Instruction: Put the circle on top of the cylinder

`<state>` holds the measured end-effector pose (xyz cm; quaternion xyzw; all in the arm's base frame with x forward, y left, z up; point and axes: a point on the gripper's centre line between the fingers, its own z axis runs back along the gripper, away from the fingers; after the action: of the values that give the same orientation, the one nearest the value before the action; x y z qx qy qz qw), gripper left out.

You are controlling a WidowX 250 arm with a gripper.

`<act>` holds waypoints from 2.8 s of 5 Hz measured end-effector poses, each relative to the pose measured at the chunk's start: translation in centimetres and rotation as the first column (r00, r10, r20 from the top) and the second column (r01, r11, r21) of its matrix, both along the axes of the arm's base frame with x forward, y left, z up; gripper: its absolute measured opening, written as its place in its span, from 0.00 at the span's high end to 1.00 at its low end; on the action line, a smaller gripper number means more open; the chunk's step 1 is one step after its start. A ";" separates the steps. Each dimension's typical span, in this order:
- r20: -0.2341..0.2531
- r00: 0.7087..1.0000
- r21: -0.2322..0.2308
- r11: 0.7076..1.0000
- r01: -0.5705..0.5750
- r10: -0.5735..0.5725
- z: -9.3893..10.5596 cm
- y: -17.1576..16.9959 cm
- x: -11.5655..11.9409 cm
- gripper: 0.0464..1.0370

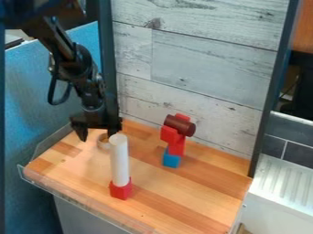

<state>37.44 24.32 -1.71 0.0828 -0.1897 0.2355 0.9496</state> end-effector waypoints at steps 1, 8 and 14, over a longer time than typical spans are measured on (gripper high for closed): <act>0.004 1.000 -0.017 1.000 -0.003 0.003 -0.1 -0.2 0.2 0.04; -0.037 0.996 -0.083 0.993 -0.086 0.083 -1.9 -0.3 3.1 0.27; 0.058 0.996 -0.295 0.952 0.083 -0.069 14.0 -6.0 -4.0 0.27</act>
<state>33.47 18.33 12.27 -0.0736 -0.1775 0.2264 0.9549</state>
